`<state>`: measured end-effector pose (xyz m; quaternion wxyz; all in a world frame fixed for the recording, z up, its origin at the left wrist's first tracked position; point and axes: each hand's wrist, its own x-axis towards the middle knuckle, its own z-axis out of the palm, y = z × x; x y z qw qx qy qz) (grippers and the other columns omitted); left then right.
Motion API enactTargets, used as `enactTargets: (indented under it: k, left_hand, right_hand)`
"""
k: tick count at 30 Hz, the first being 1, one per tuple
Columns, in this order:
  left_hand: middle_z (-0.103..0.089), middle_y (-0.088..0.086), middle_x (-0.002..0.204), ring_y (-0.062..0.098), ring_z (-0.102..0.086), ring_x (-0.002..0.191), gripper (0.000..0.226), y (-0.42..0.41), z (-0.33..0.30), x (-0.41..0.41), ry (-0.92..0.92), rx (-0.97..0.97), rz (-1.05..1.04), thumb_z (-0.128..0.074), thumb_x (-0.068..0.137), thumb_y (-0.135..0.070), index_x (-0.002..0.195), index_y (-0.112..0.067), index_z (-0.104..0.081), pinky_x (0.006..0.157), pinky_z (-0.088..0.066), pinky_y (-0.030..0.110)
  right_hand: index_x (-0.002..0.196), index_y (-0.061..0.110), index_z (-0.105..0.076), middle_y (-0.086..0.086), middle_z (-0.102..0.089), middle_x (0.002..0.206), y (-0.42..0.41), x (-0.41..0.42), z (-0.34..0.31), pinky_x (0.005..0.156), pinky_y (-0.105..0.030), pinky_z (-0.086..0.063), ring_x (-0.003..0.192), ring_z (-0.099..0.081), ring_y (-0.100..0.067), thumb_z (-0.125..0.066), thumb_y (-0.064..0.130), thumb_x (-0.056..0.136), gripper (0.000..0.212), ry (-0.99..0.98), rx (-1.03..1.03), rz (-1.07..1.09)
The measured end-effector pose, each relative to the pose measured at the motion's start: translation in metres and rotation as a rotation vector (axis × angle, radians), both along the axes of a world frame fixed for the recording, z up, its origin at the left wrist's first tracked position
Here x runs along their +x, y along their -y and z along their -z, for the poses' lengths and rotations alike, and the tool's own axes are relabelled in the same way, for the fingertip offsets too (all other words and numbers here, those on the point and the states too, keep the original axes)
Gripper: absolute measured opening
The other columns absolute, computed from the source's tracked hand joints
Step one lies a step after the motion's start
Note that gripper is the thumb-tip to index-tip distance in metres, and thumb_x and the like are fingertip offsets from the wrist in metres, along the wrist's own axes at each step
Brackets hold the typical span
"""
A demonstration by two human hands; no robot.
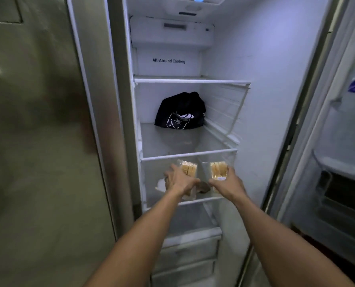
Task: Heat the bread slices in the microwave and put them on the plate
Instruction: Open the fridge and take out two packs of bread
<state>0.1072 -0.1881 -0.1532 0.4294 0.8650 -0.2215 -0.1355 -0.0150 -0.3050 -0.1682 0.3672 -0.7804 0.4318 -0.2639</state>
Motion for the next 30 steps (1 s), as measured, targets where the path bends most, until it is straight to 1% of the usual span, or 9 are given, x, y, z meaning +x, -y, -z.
enactTargets:
  k: [2,4,7,8,10,15,19,25,30]
  left_hand:
    - [-0.045,0.027,0.137,0.042,-0.044,0.129,0.114,-0.022,0.017,-0.021,-0.034,-0.016,0.002,-0.089,0.059,-0.043,0.143,-0.005,-0.022,0.105,-0.041,0.043]
    - [-0.056,0.019,0.129,0.038,-0.052,0.120,0.118,-0.041,0.034,-0.039,-0.106,-0.039,0.030,-0.089,0.054,-0.043,0.145,-0.008,-0.023,0.100,-0.048,0.043]
    - [-0.069,0.001,0.101,0.026,-0.068,0.094,0.100,-0.068,0.068,-0.065,-0.236,-0.093,0.069,-0.086,0.032,-0.044,0.121,-0.022,-0.045,0.080,-0.060,0.044]
    - [-0.069,-0.002,0.097,0.023,-0.069,0.092,0.096,-0.077,0.078,-0.074,-0.256,-0.103,0.082,-0.084,0.028,-0.045,0.114,-0.026,-0.047,0.077,-0.060,0.043]
    - [-0.066,-0.006,0.100,0.020,-0.066,0.094,0.096,-0.093,0.094,-0.093,-0.251,-0.118,0.120,-0.084,0.026,-0.045,0.112,-0.031,-0.043,0.080,-0.059,0.043]
    - [-0.065,-0.007,0.099,0.015,-0.067,0.085,0.088,-0.131,0.128,-0.157,-0.269,-0.176,0.142,-0.085,0.038,-0.042,0.113,-0.041,-0.039,0.070,-0.061,0.041]
    - [-0.064,-0.006,0.106,0.018,-0.066,0.093,0.100,-0.147,0.170,-0.205,-0.298,-0.155,0.139,-0.081,0.032,-0.053,0.121,-0.039,-0.039,0.080,-0.059,0.045]
    - [-0.061,-0.006,0.117,0.019,-0.064,0.102,0.104,-0.177,0.210,-0.300,-0.325,-0.109,0.183,-0.086,0.040,-0.048,0.130,-0.041,-0.034,0.087,-0.056,0.049]
    - [-0.061,-0.003,0.119,0.019,-0.064,0.105,0.113,-0.202,0.221,-0.405,-0.294,-0.079,0.281,-0.083,0.038,-0.054,0.138,-0.034,-0.034,0.089,-0.057,0.046]
  right_hand:
    - [0.127,0.028,-0.048,0.004,-0.063,0.104,-0.029,-0.027,0.013,0.080,-0.033,-0.048,0.097,-0.061,-0.024,-0.081,0.045,0.063,0.073,-0.016,0.004,0.018]
    - [0.127,0.031,-0.048,0.005,-0.066,0.106,-0.053,-0.051,0.027,0.083,-0.035,-0.052,0.098,-0.064,-0.023,-0.079,0.048,0.058,0.077,-0.046,0.026,0.024]
    - [0.123,0.037,-0.048,0.008,-0.068,0.105,-0.085,-0.091,0.049,0.084,-0.038,-0.056,0.093,-0.066,-0.019,-0.080,0.047,0.054,0.076,-0.084,0.075,0.008]
    - [0.123,0.037,-0.048,0.008,-0.067,0.104,-0.096,-0.104,0.053,0.082,-0.037,-0.056,0.091,-0.066,-0.018,-0.081,0.044,0.056,0.075,-0.100,0.096,0.011]
    - [0.124,0.038,-0.046,0.009,-0.066,0.104,-0.111,-0.125,0.066,0.080,-0.035,-0.055,0.090,-0.065,-0.018,-0.081,0.042,0.057,0.076,-0.115,0.131,0.032]
    - [0.123,0.037,-0.049,0.010,-0.065,0.104,-0.144,-0.181,0.099,0.083,-0.036,-0.054,0.093,-0.064,-0.016,-0.084,0.038,0.059,0.073,-0.130,0.183,0.055]
    - [0.124,0.037,-0.050,0.011,-0.065,0.105,-0.169,-0.237,0.123,0.089,-0.041,-0.055,0.096,-0.064,-0.016,-0.084,0.035,0.061,0.071,-0.110,0.203,0.095]
    - [0.134,0.044,-0.043,0.009,-0.062,0.119,-0.203,-0.352,0.151,0.094,-0.046,-0.053,0.106,-0.062,-0.018,-0.079,0.048,0.055,0.087,-0.131,0.264,0.126]
    - [0.137,0.033,-0.048,0.008,-0.064,0.117,-0.239,-0.469,0.150,0.090,-0.034,-0.050,0.104,-0.062,-0.018,-0.085,0.040,0.060,0.085,-0.127,0.237,0.138]
